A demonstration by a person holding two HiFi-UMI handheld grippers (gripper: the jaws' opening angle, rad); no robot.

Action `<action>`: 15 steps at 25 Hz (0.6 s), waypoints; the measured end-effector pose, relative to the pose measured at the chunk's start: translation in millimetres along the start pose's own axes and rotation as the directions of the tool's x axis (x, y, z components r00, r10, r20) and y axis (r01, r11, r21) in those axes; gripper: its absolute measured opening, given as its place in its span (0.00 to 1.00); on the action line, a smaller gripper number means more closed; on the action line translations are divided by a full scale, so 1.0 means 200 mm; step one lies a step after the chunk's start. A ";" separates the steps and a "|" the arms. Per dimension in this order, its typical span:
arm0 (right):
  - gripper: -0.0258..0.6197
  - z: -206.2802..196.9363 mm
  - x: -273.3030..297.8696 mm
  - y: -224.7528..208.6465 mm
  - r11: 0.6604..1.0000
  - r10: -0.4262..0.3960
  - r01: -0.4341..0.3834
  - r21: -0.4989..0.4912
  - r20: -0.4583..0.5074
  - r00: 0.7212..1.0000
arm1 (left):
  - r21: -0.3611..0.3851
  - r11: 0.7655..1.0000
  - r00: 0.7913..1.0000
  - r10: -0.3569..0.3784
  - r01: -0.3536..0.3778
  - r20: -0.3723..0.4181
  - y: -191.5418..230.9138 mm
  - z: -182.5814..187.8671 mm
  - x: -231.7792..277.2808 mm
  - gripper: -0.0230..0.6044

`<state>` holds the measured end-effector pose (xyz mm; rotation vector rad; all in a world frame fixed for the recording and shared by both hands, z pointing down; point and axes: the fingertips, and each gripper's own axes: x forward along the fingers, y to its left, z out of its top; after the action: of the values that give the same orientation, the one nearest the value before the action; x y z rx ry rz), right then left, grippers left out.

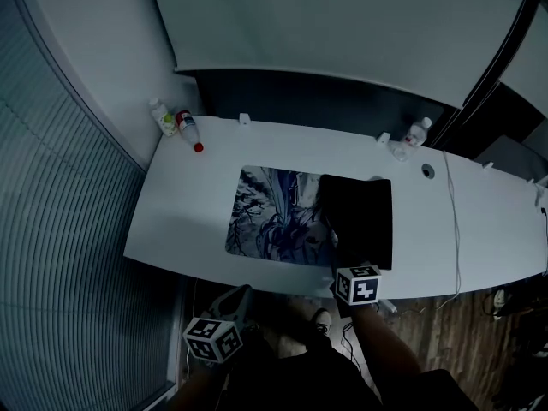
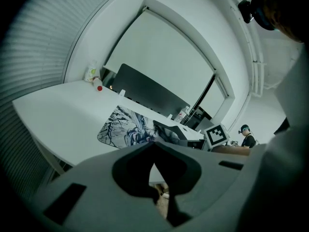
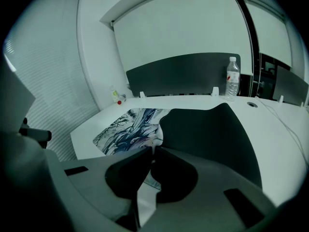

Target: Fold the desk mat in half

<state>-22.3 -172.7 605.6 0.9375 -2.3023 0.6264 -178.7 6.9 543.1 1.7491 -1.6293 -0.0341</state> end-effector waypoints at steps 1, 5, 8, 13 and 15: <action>0.10 0.00 0.01 0.02 1.000 0.005 -0.005 0.004 -0.002 1.000 | -0.004 1.000 1.000 0.000 0.000 0.002 0.01 0.00 0.00 0.05; 0.10 0.00 0.06 0.08 1.000 0.006 -0.007 -0.016 -0.009 1.000 | -0.015 1.000 1.000 0.003 -0.003 0.002 0.07 -0.01 -0.03 0.05; 0.10 0.02 0.10 0.14 1.000 0.017 -0.018 -0.020 -0.006 1.000 | -0.020 1.000 1.000 0.016 -0.016 0.002 0.13 0.00 -0.06 0.05; 0.10 0.03 0.17 0.27 0.999 0.045 -0.045 -0.007 -0.002 0.999 | -0.022 0.999 1.000 0.031 -0.030 0.001 0.21 0.02 -0.10 0.05; 0.10 0.04 0.20 0.31 0.999 0.054 -0.054 -0.006 0.000 0.999 | -0.021 0.999 0.999 0.036 -0.036 0.001 0.24 0.03 -0.12 0.05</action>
<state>-93.9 -155.9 612.7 0.8754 -2.3347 0.6408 -227.6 28.4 553.3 1.7039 -1.6559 -0.0350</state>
